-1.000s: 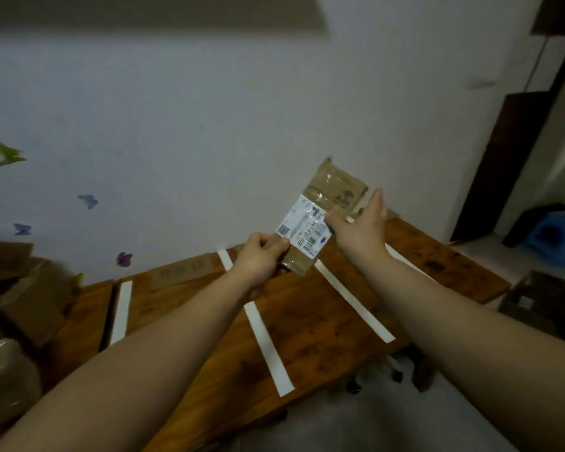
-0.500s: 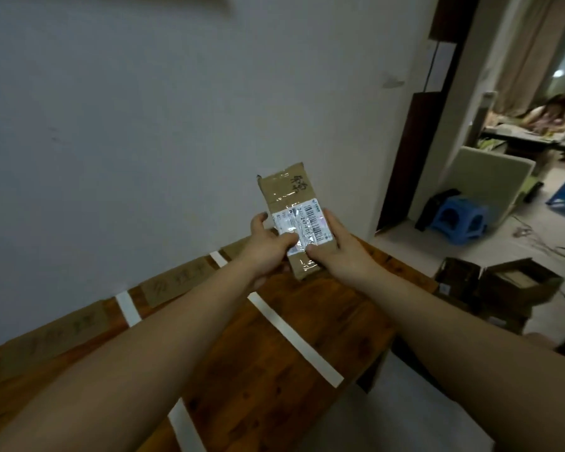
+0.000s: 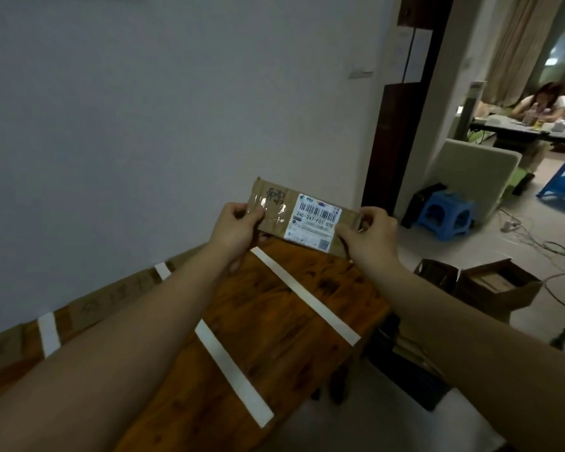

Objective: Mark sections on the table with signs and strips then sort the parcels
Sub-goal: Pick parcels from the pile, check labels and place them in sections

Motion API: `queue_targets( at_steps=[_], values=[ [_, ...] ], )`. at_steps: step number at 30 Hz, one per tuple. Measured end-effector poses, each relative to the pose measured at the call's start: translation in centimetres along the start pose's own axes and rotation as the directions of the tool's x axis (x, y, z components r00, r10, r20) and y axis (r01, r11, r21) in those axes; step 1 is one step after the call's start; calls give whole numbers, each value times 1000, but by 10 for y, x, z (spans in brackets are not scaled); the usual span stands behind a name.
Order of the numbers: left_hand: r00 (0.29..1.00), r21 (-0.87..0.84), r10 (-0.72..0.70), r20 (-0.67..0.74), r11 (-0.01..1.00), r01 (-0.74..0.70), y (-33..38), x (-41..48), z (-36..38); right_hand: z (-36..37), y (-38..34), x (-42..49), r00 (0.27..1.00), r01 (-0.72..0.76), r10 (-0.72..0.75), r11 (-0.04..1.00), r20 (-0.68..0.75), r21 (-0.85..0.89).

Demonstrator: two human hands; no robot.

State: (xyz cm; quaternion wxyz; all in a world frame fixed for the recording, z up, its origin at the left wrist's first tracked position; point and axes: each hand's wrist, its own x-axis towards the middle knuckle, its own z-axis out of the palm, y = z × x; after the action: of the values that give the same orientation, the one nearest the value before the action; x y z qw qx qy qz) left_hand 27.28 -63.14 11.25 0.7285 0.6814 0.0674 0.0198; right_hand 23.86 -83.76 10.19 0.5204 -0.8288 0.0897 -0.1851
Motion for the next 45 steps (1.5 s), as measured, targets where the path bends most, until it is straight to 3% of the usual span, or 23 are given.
queue_targets(
  at_steps=[2, 4, 7, 11, 15, 24, 33, 39, 45],
  values=[
    [999, -62, -15, -41, 998, 13, -7, 3, 34, -15, 15, 20, 999, -37, 34, 988, 23, 147],
    [998, -87, -40, -45, 996, 36, -16, 8, 57, -28, 29, 38, 988, -7, -22, 982, 152, 188],
    [997, 69, -64, -33, 995, 66, -26, 17, 84, -47, 45, 69, 954, 81, -111, 990, 279, 116],
    [998, 333, -15, -63, 942, 35, -37, 29, 94, -44, 61, 106, 969, 93, -99, 995, 224, 38],
    [995, 353, -30, -99, 934, 63, -51, 59, 84, -5, 75, 142, 970, 58, -57, 998, 234, 6],
    [971, 349, -151, -186, 913, 209, -111, 155, 67, 83, 119, 221, 891, 195, -76, 954, 447, -226],
    [915, 307, -211, -343, 896, 322, -158, 224, 97, 144, 180, 303, 784, 203, 14, 939, 621, -278],
    [863, 343, -276, -423, 833, 434, -187, 266, 121, 168, 218, 353, 648, 208, 104, 929, 754, -306],
    [838, 340, -378, -393, 787, 514, -199, 285, 135, 179, 238, 383, 571, 279, 32, 932, 820, -231]
  ],
)
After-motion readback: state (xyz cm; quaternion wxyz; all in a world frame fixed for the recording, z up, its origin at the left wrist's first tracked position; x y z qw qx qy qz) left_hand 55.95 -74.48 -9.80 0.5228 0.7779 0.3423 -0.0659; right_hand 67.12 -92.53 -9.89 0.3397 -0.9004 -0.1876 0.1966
